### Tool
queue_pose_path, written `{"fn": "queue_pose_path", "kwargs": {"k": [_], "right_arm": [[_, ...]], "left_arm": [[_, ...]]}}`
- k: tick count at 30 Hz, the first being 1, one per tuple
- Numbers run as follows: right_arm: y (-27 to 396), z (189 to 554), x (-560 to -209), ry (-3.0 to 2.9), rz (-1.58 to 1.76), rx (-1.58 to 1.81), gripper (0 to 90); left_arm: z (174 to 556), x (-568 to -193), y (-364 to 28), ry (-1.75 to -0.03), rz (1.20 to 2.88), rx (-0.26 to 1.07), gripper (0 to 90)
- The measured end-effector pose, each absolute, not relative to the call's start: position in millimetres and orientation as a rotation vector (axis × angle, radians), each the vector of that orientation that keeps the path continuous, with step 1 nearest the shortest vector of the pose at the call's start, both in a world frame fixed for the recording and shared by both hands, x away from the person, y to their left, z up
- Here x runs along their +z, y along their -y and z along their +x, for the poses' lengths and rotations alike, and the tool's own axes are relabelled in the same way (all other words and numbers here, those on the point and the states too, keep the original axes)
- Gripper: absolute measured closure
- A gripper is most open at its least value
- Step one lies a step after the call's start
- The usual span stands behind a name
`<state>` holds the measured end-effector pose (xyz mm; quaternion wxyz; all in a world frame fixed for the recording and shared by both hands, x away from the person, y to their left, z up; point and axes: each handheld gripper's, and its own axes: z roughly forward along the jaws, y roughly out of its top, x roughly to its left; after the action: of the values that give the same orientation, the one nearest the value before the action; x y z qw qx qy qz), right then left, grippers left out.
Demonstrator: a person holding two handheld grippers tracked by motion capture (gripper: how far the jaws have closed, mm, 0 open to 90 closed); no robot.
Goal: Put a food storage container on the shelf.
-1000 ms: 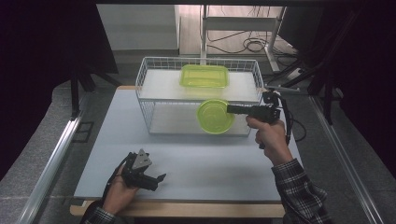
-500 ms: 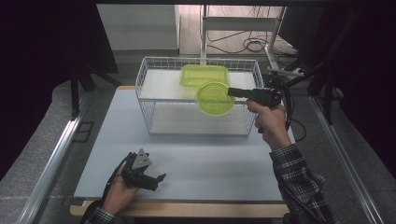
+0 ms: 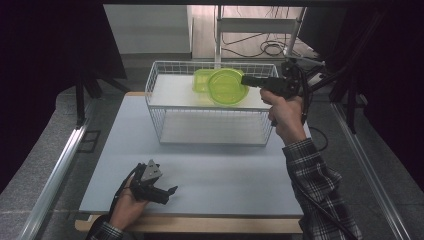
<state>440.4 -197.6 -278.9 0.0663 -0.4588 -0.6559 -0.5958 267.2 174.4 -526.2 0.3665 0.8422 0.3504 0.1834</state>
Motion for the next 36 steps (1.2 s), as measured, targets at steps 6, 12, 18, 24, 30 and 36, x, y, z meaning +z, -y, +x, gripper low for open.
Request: {"fn": "queue_pose_path", "kwargs": {"k": [6,12,18,24,30,36], "right_arm": [[188,451,-268,1.989,-1.426,-1.816,81.1],[177,467,-263,1.993,-1.487,-1.825,81.1],[170,479,-266,1.983,-1.538,-1.814,81.1],[166,487,-272,1.972,-1.582,-1.798,80.5],[161,486,-270,2.079,-1.651,-1.79,74.8],[156,487,-270,2.151,-1.697,-1.782,68.6]], "left_arm": [[267,-526,-174,-0.897,2.167,0.474,2.4],[267,-526,-174,-0.895,2.169,0.473,2.4],[267,-526,-175,-0.893,2.17,0.473,2.4],[267,-527,-175,-0.891,2.173,0.473,2.4],[267,-527,-174,-0.888,2.18,0.477,2.5],[267,-527,-173,-0.883,2.189,0.481,2.5]]}}
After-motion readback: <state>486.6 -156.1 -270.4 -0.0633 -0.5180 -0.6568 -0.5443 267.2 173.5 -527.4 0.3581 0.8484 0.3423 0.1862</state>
